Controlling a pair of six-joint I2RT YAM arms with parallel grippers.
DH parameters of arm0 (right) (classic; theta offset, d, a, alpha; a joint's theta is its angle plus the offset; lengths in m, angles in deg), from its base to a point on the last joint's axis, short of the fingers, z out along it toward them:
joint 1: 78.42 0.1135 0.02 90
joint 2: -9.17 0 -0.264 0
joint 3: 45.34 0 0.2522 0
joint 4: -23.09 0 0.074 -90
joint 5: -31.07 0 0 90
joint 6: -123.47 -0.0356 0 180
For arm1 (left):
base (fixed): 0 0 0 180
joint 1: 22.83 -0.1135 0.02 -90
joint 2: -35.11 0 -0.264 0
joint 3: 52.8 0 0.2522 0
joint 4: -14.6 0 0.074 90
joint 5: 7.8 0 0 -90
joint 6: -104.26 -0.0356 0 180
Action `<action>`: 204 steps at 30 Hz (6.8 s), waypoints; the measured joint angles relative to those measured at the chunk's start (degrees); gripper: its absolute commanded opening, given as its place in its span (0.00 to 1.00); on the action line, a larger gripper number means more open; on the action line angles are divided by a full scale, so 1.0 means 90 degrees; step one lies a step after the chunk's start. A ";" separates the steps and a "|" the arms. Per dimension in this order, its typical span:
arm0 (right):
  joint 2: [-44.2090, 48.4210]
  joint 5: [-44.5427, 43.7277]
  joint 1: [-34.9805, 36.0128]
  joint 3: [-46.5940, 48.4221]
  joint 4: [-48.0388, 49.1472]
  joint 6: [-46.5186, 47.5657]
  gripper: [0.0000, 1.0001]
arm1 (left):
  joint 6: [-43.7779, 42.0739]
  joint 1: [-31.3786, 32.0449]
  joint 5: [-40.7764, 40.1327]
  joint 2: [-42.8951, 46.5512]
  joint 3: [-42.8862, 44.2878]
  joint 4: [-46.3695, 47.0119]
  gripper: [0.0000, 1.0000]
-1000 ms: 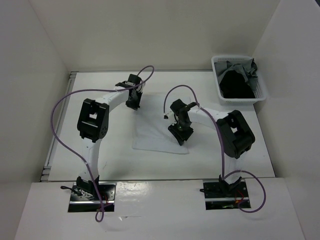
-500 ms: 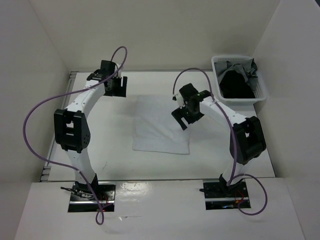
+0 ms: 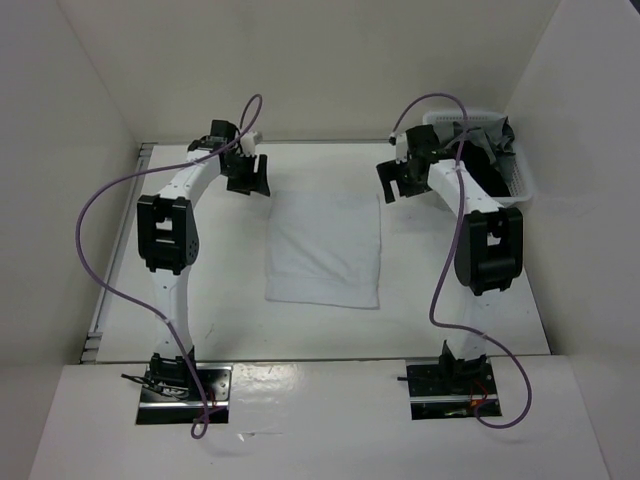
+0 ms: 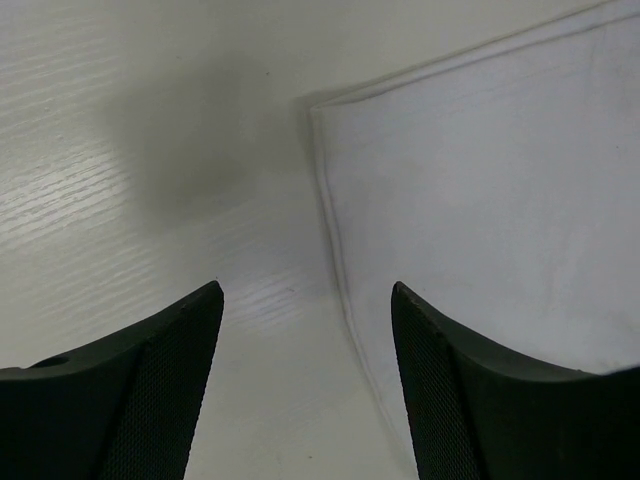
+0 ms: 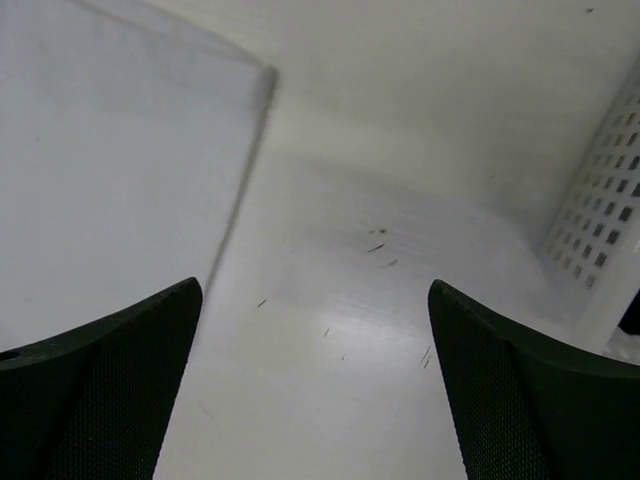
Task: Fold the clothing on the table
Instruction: Flatten the skirt out, then fold the skirt
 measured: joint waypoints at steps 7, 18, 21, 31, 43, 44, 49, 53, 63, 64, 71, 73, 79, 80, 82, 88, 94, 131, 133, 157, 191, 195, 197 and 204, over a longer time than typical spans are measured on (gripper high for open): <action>-0.0512 0.0508 -0.0197 0.0379 0.0153 -0.0078 0.94 | -0.0129 -0.0005 0.0199 -0.0066 0.0304 -0.0029 0.61; -0.0816 0.0787 -0.0136 0.0554 0.0165 -0.0083 0.89 | -0.0153 -0.0010 0.0168 -0.0602 0.0418 0.0146 0.49; -0.0821 0.0833 -0.0136 0.0554 0.0165 -0.0083 0.89 | -0.0168 0.0027 0.0136 -0.0792 0.0418 0.0148 0.49; -0.0823 0.0860 -0.0136 0.0549 0.0185 -0.0073 0.89 | -0.0403 0.0214 0.0255 -0.1151 0.1117 0.0097 0.46; -0.0823 0.0862 -0.0136 0.0527 0.0187 -0.0049 0.89 | -0.0471 0.0321 0.0384 -0.1666 0.1574 -0.0032 0.44; -0.0823 0.0865 -0.0136 0.0527 0.0185 -0.0046 0.89 | -0.0478 0.0323 0.0389 -0.1695 0.1647 -0.0041 0.42; -0.0831 0.0877 -0.0136 0.0527 0.0187 -0.0036 0.89 | -0.0478 0.0338 0.0401 -0.1761 0.1736 -0.0051 0.41; -0.0974 0.0916 -0.0136 0.0573 0.0182 -0.0027 0.88 | -0.0478 0.0376 0.0401 -0.1819 0.1809 -0.0051 0.29; -0.1423 0.1081 -0.0136 0.0818 0.0151 -0.0024 0.88 | -0.0469 0.0498 0.0299 -0.1851 0.1821 -0.0036 0.00; -0.1460 0.1112 -0.0136 0.0889 0.0148 -0.0027 0.88 | -0.0469 0.0498 0.0294 -0.1851 0.1821 -0.0036 0.00; -0.1860 0.1260 -0.0136 0.1491 0.0153 -0.0032 0.81 | -0.0447 0.0500 0.0255 -0.1834 0.1753 0.0034 0.00; -0.1979 0.1314 -0.0136 0.1576 0.0151 -0.0034 0.79 | -0.0442 0.0503 0.0260 -0.1809 0.1698 0.0090 0.00; -0.2351 0.1360 -0.0136 0.1673 0.0155 -0.0068 0.66 | -0.0442 0.0503 0.0223 -0.1668 0.1428 0.0304 0.00; -0.2395 0.1367 -0.0136 0.1673 0.0153 -0.0070 0.61 | -0.0442 0.0503 0.0219 -0.1666 0.1421 0.0313 0.00; -0.2412 0.1394 -0.0136 0.1729 0.0158 -0.0070 0.57 | -0.0442 0.0503 0.0204 -0.1654 0.1401 0.0328 0.00; -0.2569 0.1484 -0.0136 0.1899 0.0153 -0.0078 0.51 | -0.0442 0.0503 0.0175 -0.1642 0.1384 0.0342 0.00; -0.2776 0.1566 -0.0136 0.2205 0.0136 -0.0078 0.45 | -0.0442 0.0512 0.0114 -0.1593 0.1302 0.0391 0.00; -0.2873 0.1729 -0.0136 0.2232 0.0352 -0.0075 0.28 | -0.0440 0.0486 0.0117 -0.1498 0.1100 0.0525 0.00; -0.2866 0.1729 -0.0136 0.2217 0.0357 -0.0075 0.21 | -0.0437 0.0483 0.0117 -0.1486 0.1078 0.0542 0.00; -0.2902 0.1387 -0.0090 0.3667 -0.0255 -0.0085 0.00 | -0.0639 0.0221 -0.0194 -0.1664 0.3094 -0.0641 0.00; -0.0629 0.0675 0.0272 0.1035 0.0141 -0.0078 0.00 | -0.0624 0.0498 -0.0056 -0.1610 0.4694 -0.2752 0.00; -0.0163 0.0653 0.0362 0.0716 0.0170 -0.0053 0.00 | -0.0588 0.0619 -0.0265 -0.0350 0.2713 -0.2042 0.00; -0.0010 0.0646 0.0413 0.0607 0.0223 -0.0044 0.00 | -0.0563 0.0707 -0.0505 0.0544 0.1197 -0.1358 0.00; 0.0386 0.0600 0.0658 0.0187 0.0175 0.0175 0.00 | -0.0559 0.0872 -0.0763 0.1515 -0.0879 -0.0342 0.00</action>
